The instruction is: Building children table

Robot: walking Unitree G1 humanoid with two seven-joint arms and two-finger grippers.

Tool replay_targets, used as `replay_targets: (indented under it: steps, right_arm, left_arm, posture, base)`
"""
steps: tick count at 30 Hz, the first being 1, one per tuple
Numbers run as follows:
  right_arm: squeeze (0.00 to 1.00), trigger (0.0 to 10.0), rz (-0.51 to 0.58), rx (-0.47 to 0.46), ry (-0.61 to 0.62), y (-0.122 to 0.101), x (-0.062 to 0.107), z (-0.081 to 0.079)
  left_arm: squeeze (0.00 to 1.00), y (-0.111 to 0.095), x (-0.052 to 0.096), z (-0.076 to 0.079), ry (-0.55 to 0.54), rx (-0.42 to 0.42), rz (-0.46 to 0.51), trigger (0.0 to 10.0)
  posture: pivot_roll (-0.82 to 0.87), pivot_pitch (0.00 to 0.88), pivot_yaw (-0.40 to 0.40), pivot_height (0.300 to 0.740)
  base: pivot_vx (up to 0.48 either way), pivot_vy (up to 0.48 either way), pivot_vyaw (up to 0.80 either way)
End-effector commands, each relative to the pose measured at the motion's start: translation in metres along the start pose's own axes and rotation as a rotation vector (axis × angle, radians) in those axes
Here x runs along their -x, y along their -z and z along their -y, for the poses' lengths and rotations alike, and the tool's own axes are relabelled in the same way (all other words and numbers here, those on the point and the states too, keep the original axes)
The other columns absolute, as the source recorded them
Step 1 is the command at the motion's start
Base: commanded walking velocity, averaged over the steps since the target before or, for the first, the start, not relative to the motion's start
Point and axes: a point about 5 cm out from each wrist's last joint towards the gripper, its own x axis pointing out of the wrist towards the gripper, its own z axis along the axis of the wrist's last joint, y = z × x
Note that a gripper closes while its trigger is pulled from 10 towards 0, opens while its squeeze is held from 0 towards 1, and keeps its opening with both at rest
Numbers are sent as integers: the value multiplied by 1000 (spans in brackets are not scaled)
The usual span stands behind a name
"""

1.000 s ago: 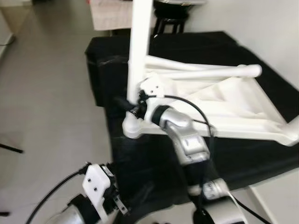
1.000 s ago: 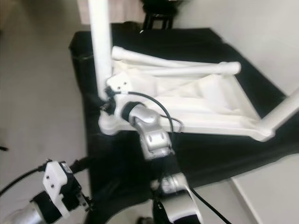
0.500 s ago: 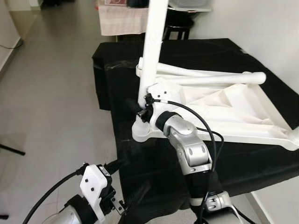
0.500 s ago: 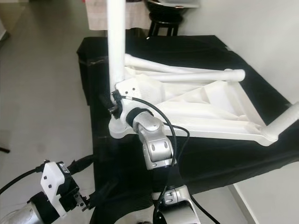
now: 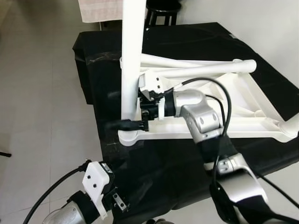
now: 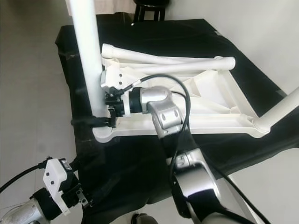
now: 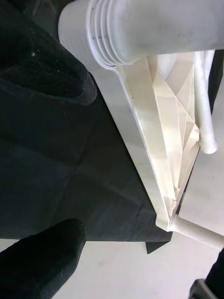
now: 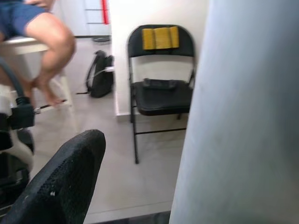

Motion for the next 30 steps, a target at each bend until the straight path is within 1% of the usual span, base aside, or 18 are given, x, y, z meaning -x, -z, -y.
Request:
replay_targets:
  steps: [1,4,5,6,7,12,16,18,19,20,21,22,23,25,26,27,28,30]
  right_arm:
    - [0,10000,-28,-23,-103,9,-16,-3]
    - [0,10000,-31,-25,-111,10,-17,-2]
    - [0,9176,-24,-48,-140,11,-17,-2]
    - [0,1725,-22,-65,-161,12,-16,-2]
    - [0,0,-23,-74,-180,14,-15,-2]
    - [0,0,-34,-83,-200,19,-8,-1]
    - [0,0,-48,-95,-124,29,4,-1]
    - [0,0,-103,-103,110,48,22,1]
    - [0,0,-103,-103,110,48,22,1]
    - [0,0,-121,-117,194,54,28,3]
    - [0,0,-128,-170,322,64,35,-3]
    - [0,0,-133,-209,401,70,40,-7]
    - [0,0,-130,-273,611,82,39,-17]
    - [0,0,-130,-273,611,82,39,-17]
    - [0,0,-170,-398,929,99,44,-36]
    - [0,0,-245,-430,1117,110,57,-59]
    - [0,0,-301,-431,1238,112,68,-72]
    - [0,0,-329,-422,1278,111,74,-75]
  left_arm:
    - [0,1,1,6,17,11,-13,10000]
    - [0,1,1,6,18,12,-14,10000]
    - [0,1,1,6,20,13,-14,10000]
    - [0,1,1,7,21,13,-15,10000]
    - [0,1,1,8,22,14,-15,10000]
    - [0,0,0,9,23,17,-13,10000]
    - [0,1,0,9,23,20,-11,10000]
    - [0,2,-1,9,25,23,-10,10000]
    - [0,2,-1,9,25,23,-10,10000]
    - [0,2,-1,9,25,23,-10,10000]
    - [0,3,-1,8,26,23,-11,10000]
    - [0,3,0,8,25,22,-11,10000]
    - [0,3,1,7,25,21,-13,10000]
    - [0,3,1,7,25,21,-13,10000]
    - [0,4,1,6,24,20,-14,10000]
    - [0,4,1,5,24,17,-16,10000]
    - [0,5,1,4,24,16,-19,10000]
    - [0,6,2,3,25,14,-22,10000]
  posture:
    - [-45,171,-105,740]
    - [-45,171,-105,740]
    - [-31,178,-100,740]
    - [-30,177,-101,740]
    - [-30,179,-101,740]
    - [-33,179,-102,740]
    - [-49,171,-101,740]
    - [-58,166,-111,740]
    - [-58,166,-111,740]
    - [-58,165,-112,740]
    - [-62,162,-123,740]
    - [-62,162,-123,740]
    - [-68,152,-131,740]
    - [-68,152,-131,740]
    - [-66,155,-130,740]
    - [-61,156,-123,740]
    - [-72,146,-124,740]
    - [-75,141,-122,740]
  base:
    - [0,0,0]
    - [0,0,0]
    - [0,0,0]
    - [0,0,0]
    - [0,0,0]
    - [0,0,0]
    - [0,0,0]
    - [0,0,0]
    - [0,0,0]
    - [0,0,0]
    - [0,0,0]
    - [0,0,0]
    - [0,0,0]
    - [0,0,0]
    - [0,0,0]
    - [0,0,0]
    - [0,0,0]
    - [0,0,0]
